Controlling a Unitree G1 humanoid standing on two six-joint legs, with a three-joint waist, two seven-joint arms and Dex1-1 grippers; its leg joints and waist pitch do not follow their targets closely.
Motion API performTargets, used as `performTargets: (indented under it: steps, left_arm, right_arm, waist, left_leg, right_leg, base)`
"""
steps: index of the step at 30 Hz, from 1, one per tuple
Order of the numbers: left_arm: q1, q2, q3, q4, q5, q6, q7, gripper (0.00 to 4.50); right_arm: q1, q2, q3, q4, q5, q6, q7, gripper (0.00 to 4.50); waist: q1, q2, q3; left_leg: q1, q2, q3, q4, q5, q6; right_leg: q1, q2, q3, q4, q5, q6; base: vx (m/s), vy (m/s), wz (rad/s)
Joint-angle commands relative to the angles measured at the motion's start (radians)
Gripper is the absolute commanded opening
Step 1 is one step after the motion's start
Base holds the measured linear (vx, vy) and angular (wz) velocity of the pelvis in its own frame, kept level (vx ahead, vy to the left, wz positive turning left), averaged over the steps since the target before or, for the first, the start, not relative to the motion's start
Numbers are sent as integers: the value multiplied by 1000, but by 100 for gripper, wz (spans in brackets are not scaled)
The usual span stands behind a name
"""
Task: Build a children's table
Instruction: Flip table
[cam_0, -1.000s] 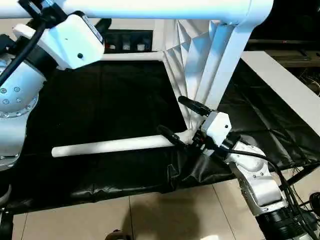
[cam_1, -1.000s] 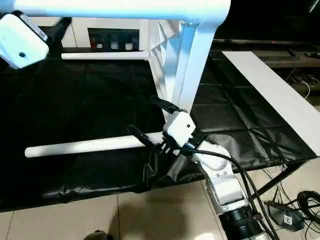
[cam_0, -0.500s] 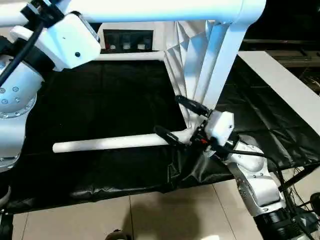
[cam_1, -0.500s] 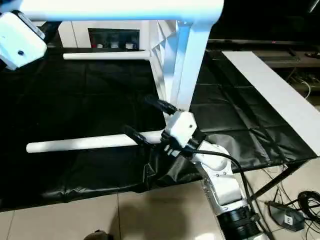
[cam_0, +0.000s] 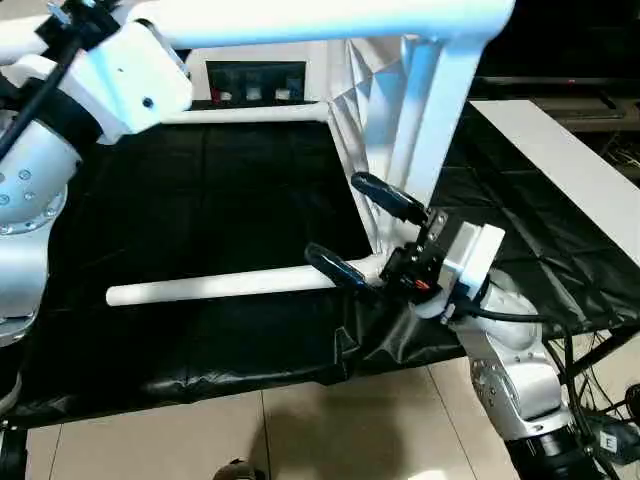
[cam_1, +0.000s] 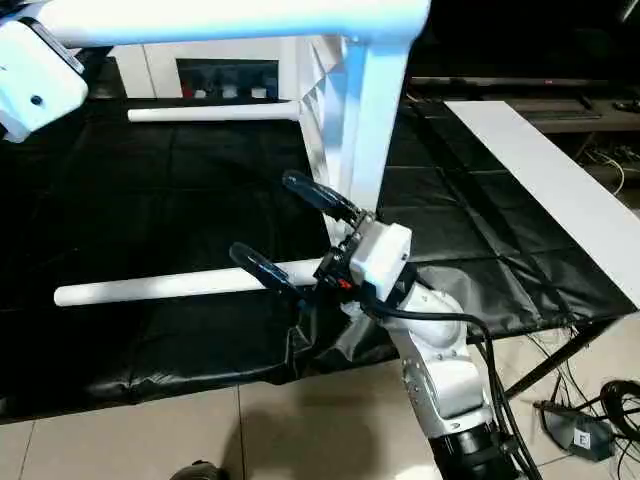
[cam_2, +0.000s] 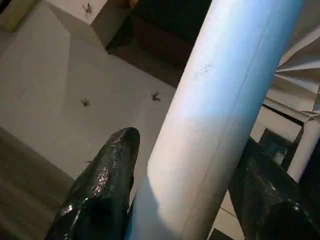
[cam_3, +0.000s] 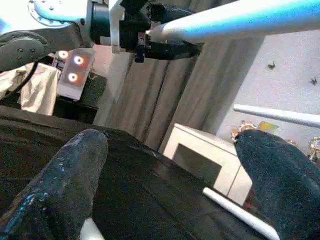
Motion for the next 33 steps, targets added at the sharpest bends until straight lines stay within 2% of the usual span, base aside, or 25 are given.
performTargets:
  steps: [1,5,6,7,9,10,11,16,19,23,27,30,31,33]
  left_arm:
    - [10,-34,42,21,-55,63,19,249]
    - [11,-54,54,16,-68,93,22,249]
    - [11,-82,73,12,-88,120,33,249]
    - [9,-110,92,8,-108,147,44,249]
    - [7,-116,97,6,-110,155,44,249]
    - [-4,-144,123,1,-133,185,58,249]
    - [-10,-159,135,-2,-147,197,64,249]
    - [-39,-204,176,-13,-188,238,83,249]
    - [-60,-230,196,-21,-202,265,88,249]
    - [-101,-280,235,-33,-217,312,99,249]
    - [-126,-328,271,-37,-249,347,119,249]
    - [-133,-363,298,-45,-274,375,130,249]
    - [-134,-380,310,-47,-285,382,141,249]
    - [-132,-405,333,-54,-299,402,159,249]
  right_arm:
    - [3,-8,-10,-3,7,-12,11,450]
    - [4,-11,-11,0,-2,-8,12,450]
    - [5,-18,-9,4,-15,-2,7,450]
    - [5,-31,-3,17,-48,10,-4,450]
    - [5,-37,1,25,-68,15,-9,450]
    - [4,-51,14,61,-127,32,-29,450]
    - [6,-51,14,69,-133,45,-37,450]
    - [10,-52,15,75,-127,78,-42,450]
    - [13,-55,14,78,-128,88,-46,450]
    - [20,-56,12,75,-143,94,-48,450]
    - [28,-58,9,70,-141,99,-47,450]
    - [39,-47,2,72,-121,131,-64,450]
    - [44,-40,-6,76,-104,147,-71,450]
    - [53,-32,-22,80,-71,171,-72,450]
  waist:
    - [0,13,-54]
    - [0,14,-55]
    - [-1,14,-55]
    - [-1,13,-55]
    - [3,9,-55]
    - [4,7,-55]
    - [4,7,-56]
    - [14,14,-58]
    - [24,19,-60]
    - [27,21,-60]
    - [29,19,-60]
    - [27,17,-61]
    - [28,11,-61]
    - [27,11,-62]
  left_leg:
    - [32,49,-29,-88,-369,-46]
    - [32,49,-28,-87,-357,-40]
    - [32,49,-27,-87,-353,-40]
    - [32,49,-26,-86,-349,-38]
    - [31,47,-24,-84,-331,-27]
    - [28,47,-23,-83,-307,-18]
    - [27,46,-23,-82,-299,-15]
    - [25,46,-20,-76,-248,19]
    - [28,47,-19,-75,-240,21]
    - [28,46,-20,-76,-250,16]
    - [27,46,-20,-76,-259,14]
    - [25,46,-21,-76,-244,18]
    - [24,46,-21,-76,-242,20]
    - [24,46,-21,-75,-231,30]
  right_leg:
    - [7,-60,39,-87,-228,-160]
    - [6,-59,39,-86,-218,-163]
    - [6,-58,39,-84,-212,-166]
    - [6,-58,39,-85,-209,-168]
    - [9,-60,39,-86,-211,-169]
    - [10,-60,39,-87,-209,-171]
    - [11,-60,39,-86,-206,-173]
    - [12,-61,38,-84,-174,-186]
    - [11,-61,37,-83,-167,-188]
    - [11,-59,36,-83,-158,-188]
    - [12,-61,36,-85,-166,-187]
    - [14,-60,35,-84,-143,-187]
    - [15,-60,35,-85,-140,-186]
    - [17,-61,34,-83,-122,-191]
  base:
    - [0,0,0]
    - [0,0,0]
    - [0,0,0]
    - [0,0,0]
    - [0,0,0]
    - [0,0,0]
    - [0,0,0]
    - [0,0,0]
    - [0,0,0]
    - [0,0,0]
    - [0,0,0]
    - [0,0,0]
    - [0,0,0]
    - [0,0,0]
